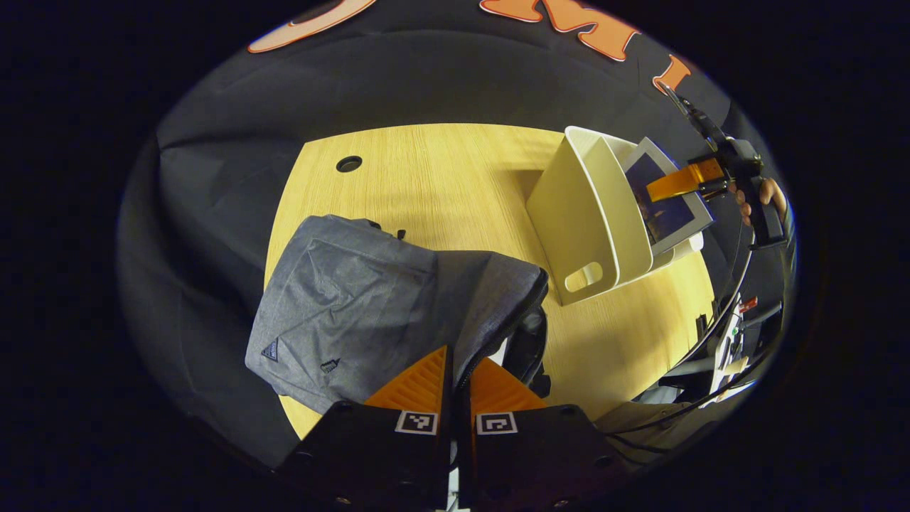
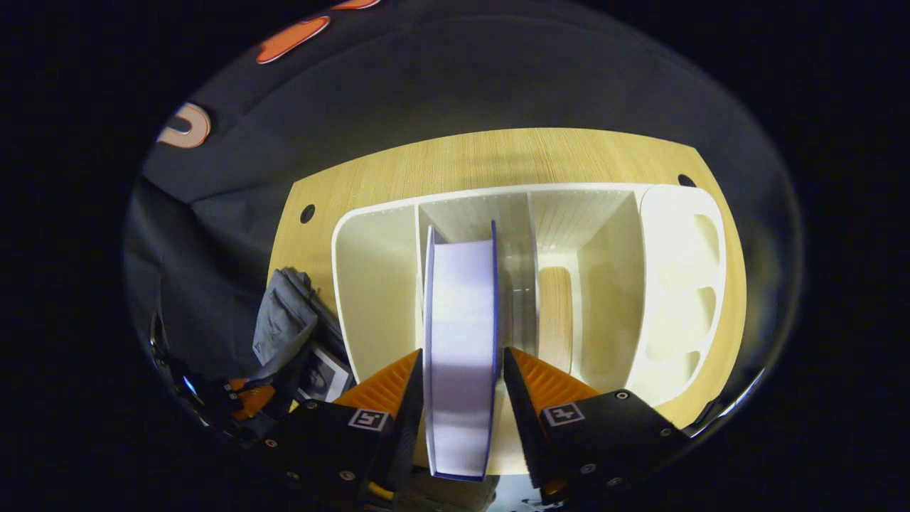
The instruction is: Open the schoolbag, grab two books from the bookshelf and put them into the schoolbag.
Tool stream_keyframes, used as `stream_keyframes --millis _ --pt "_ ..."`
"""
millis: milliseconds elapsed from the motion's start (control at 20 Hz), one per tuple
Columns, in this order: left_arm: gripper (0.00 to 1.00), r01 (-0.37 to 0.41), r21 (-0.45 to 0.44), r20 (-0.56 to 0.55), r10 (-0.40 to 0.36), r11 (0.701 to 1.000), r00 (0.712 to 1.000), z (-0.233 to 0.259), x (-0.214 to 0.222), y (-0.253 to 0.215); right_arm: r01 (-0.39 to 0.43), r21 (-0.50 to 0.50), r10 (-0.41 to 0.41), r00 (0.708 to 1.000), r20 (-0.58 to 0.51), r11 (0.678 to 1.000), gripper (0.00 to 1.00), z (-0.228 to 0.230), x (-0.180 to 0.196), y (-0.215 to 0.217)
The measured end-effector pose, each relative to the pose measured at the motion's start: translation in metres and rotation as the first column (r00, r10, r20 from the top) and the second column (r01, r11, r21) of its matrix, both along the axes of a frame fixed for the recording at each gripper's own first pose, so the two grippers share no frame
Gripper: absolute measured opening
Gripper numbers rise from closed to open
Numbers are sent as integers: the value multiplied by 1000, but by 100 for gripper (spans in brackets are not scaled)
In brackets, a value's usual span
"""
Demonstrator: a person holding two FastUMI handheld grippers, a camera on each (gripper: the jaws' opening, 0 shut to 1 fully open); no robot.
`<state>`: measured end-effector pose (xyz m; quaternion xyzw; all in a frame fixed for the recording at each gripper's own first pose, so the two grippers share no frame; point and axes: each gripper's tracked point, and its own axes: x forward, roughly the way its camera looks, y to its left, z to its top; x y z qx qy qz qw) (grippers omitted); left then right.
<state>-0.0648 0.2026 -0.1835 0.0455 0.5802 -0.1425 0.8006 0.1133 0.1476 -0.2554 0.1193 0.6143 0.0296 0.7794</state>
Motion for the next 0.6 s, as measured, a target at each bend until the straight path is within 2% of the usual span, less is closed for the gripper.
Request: stream_keyframes --millis 100,150,200,250,300,350,600 --pt "6 1 -4 6 -1 1000 1000 0 -1 1 23 -49 -23 1000 16 999 53 2 4 -17" --pt "6 1 -8 7 -1 1000 1000 -1 -1 0 47 -49 -47 999 13 998 44 5 4 -18" --pt "6 6 -14 9 -6 1000 1000 -1 -1 0 76 -22 -76 997 13 997 40 11 4 -18" --pt "6 9 -19 11 -9 1000 1000 0 -1 0 104 2 -104 994 23 995 39 18 6 -20" --pt "6 14 -23 14 -14 1000 1000 1 -2 1 124 17 -124 992 37 992 29 27 6 -23" --pt "6 18 -28 17 -18 999 1000 1 -3 1 140 22 -141 989 52 990 39 36 3 -27" --pt "6 51 -54 23 -50 997 998 2 -4 0 210 53 -215 970 110 976 39 75 -18 -37"
